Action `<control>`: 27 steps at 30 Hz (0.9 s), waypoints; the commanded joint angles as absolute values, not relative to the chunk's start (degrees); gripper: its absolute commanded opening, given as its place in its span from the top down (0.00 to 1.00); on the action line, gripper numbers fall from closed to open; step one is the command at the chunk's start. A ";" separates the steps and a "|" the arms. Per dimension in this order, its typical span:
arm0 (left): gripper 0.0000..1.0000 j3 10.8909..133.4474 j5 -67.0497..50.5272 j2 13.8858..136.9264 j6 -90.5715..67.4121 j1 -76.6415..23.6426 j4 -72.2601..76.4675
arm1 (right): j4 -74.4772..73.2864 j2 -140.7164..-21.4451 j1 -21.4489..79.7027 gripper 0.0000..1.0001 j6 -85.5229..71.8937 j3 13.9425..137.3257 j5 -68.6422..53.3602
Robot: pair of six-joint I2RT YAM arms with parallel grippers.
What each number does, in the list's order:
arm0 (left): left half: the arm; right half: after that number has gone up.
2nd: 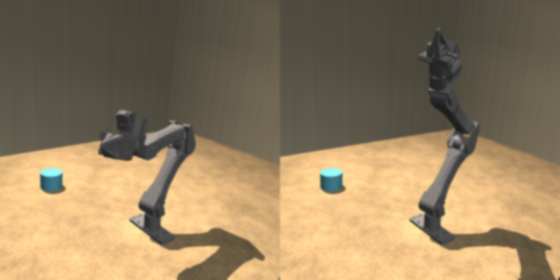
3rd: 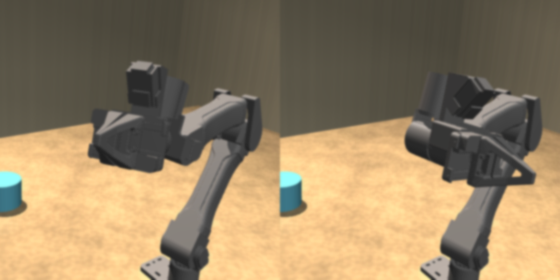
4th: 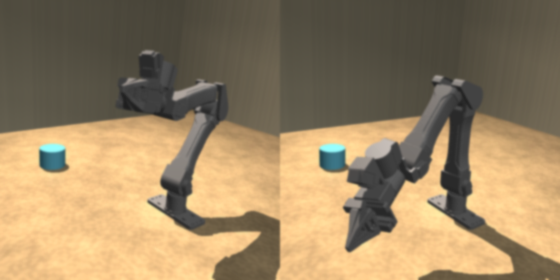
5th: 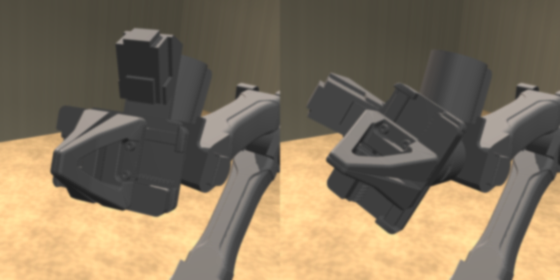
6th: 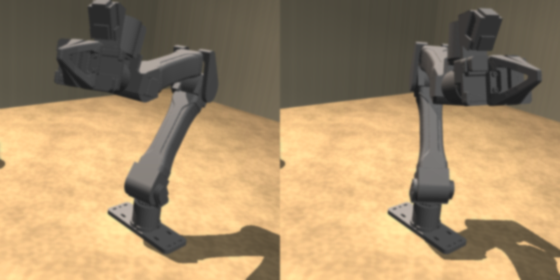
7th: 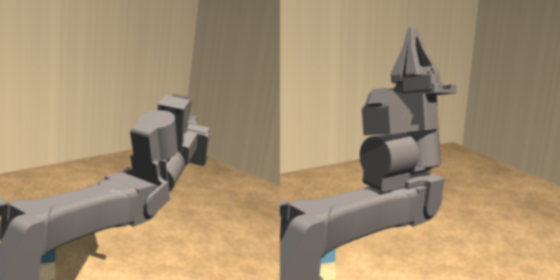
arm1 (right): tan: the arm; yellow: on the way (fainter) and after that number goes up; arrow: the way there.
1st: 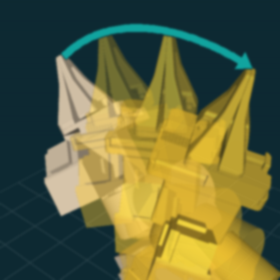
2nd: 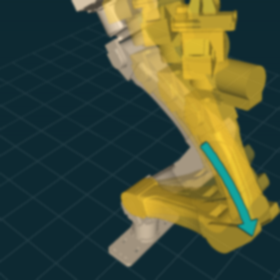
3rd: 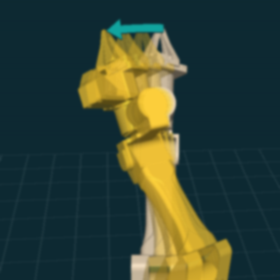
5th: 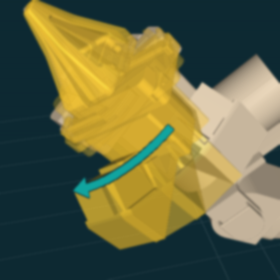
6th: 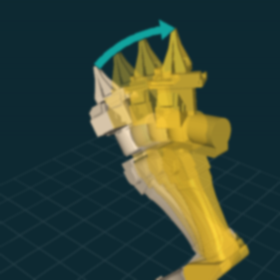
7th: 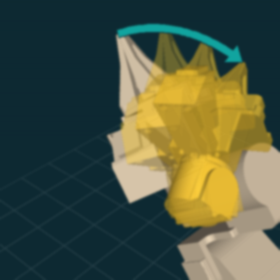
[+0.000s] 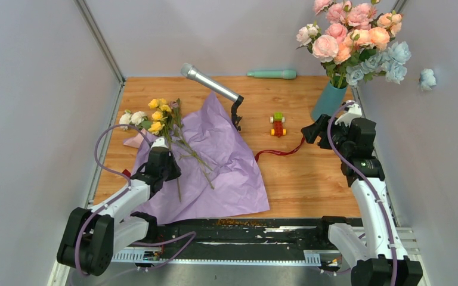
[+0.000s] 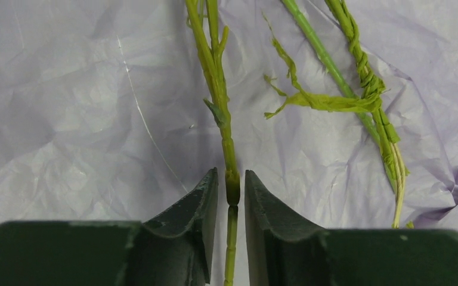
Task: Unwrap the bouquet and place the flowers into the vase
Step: Pick up the fake flower from the wrapping paper.
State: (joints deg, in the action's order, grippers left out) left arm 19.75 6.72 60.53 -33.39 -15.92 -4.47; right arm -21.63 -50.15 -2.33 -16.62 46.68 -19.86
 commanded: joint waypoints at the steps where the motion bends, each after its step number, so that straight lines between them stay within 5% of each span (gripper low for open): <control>1: 0.72 19.01 8.55 61.44 -33.07 -15.56 1.01 | -19.56 -50.26 -2.46 0.29 -17.84 46.71 -21.31; 13: 1.00 18.45 11.65 58.70 -33.70 -15.56 0.34 | -19.37 -50.52 -2.46 0.29 -18.11 46.93 -22.65; 27: 1.00 15.98 15.98 36.96 -34.99 -15.53 -5.47 | -19.34 -50.55 -2.46 0.28 -18.27 46.32 -23.91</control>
